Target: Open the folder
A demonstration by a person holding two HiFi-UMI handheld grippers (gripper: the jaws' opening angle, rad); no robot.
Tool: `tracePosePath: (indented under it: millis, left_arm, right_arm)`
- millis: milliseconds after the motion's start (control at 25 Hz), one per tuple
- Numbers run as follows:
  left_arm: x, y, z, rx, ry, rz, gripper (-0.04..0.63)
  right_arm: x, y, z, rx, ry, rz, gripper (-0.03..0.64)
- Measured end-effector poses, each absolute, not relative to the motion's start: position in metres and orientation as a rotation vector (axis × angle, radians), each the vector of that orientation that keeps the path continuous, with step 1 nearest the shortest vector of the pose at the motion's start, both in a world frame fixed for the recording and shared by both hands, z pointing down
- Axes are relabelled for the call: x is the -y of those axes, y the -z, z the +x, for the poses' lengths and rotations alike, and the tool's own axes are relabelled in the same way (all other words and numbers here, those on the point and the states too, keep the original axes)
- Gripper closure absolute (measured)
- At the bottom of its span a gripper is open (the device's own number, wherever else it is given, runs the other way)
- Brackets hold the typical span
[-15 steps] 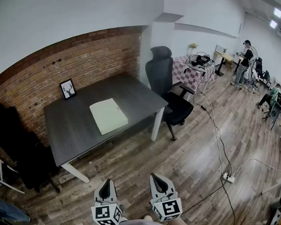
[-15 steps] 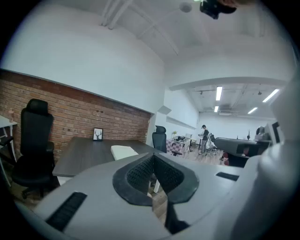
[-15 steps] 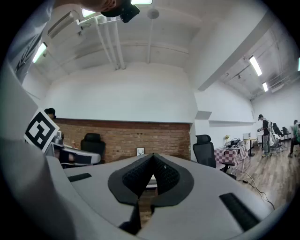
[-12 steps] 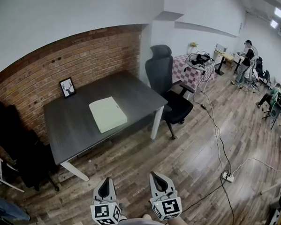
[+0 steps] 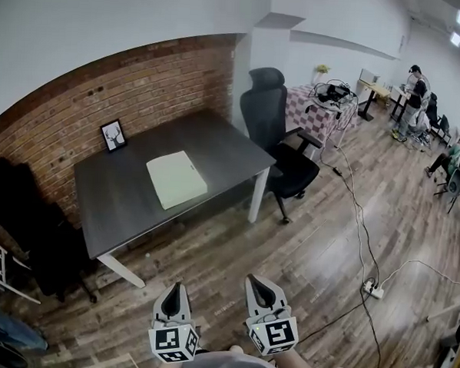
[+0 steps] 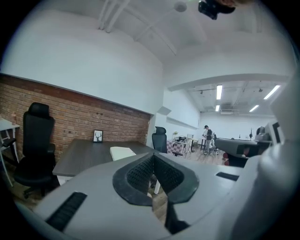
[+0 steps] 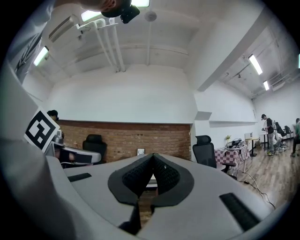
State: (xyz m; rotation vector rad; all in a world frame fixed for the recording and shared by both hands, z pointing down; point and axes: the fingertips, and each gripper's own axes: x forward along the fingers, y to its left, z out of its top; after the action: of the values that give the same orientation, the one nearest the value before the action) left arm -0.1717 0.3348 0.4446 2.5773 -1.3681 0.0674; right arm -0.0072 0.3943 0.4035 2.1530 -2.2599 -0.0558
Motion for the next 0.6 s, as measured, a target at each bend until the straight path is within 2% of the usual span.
tracePosePath:
  millis: [600]
  left_arm:
    - [-0.363, -0.445, -0.13, 1.391, -0.105, 2.588, 0.591]
  right_arm:
    - [-0.419, -0.414, 0.035, 2.284, 0.043, 2.133, 0.618]
